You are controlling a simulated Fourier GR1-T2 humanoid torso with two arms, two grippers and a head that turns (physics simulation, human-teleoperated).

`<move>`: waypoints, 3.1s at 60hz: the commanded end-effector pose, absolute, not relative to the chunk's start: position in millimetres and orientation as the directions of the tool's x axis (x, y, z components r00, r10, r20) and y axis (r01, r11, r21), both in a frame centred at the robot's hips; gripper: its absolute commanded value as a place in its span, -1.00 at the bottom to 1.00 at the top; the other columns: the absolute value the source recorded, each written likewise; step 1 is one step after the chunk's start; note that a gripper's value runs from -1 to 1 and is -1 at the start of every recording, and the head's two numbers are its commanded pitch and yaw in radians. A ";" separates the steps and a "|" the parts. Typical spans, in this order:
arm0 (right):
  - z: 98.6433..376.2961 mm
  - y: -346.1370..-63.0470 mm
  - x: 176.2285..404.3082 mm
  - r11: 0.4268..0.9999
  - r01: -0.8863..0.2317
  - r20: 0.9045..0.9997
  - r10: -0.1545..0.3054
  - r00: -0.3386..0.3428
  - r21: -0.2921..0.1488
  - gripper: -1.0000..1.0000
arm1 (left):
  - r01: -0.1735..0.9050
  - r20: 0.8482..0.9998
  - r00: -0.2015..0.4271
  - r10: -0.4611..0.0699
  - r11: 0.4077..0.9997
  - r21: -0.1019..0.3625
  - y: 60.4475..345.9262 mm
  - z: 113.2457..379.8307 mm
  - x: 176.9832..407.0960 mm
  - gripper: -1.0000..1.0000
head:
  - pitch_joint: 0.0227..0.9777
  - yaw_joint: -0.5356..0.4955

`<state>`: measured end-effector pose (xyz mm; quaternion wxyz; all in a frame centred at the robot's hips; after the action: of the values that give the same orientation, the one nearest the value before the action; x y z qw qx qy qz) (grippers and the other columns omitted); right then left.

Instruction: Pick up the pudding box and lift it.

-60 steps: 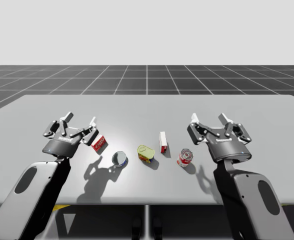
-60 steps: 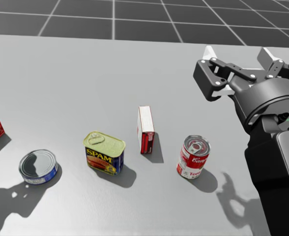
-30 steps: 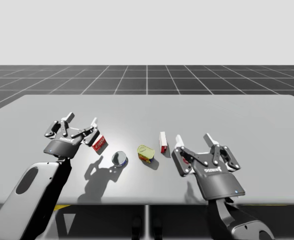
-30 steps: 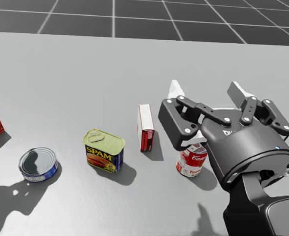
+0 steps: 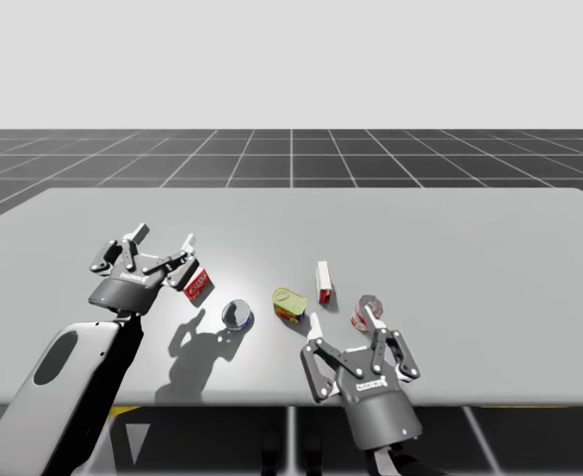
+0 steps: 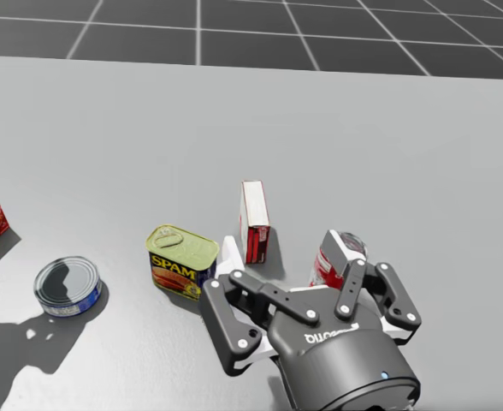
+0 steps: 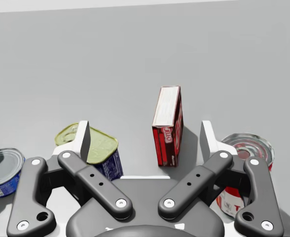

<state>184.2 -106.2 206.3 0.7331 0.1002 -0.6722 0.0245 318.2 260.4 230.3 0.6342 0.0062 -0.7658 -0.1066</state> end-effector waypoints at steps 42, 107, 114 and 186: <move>133.2 -89.5 224.6 0.996 -0.088 0.973 0.025 0.228 -0.005 -1.00 | 0.125 0.970 -0.199 -0.142 0.978 0.169 261.1 231.1 317.7 -1.00 | 0.56 -0.20; 121.3 -85.9 300.7 0.998 -0.024 0.947 0.068 0.313 -0.064 -1.00 | 0.129 0.970 -0.197 -0.141 0.977 0.168 259.1 231.0 317.4 -1.00 | 0.56 -0.20; 120.3 -86.2 299.7 0.997 -0.031 0.941 0.075 0.331 -0.068 -1.00 | 0.130 0.970 -0.197 -0.141 0.977 0.169 258.8 230.9 317.3 -1.00 | 0.55 -0.20; 157.3 -81.4 281.9 0.999 -0.040 0.978 0.041 0.202 -0.034 1.00 | 0.126 0.970 -0.194 -0.145 0.977 0.171 256.5 228.0 316.8 -1.00 | -0.10 -0.23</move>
<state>282.0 -81.2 131.0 0.7997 0.0150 -0.5984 0.0470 316.8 256.2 228.3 0.6349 0.0052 -0.7651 -0.1073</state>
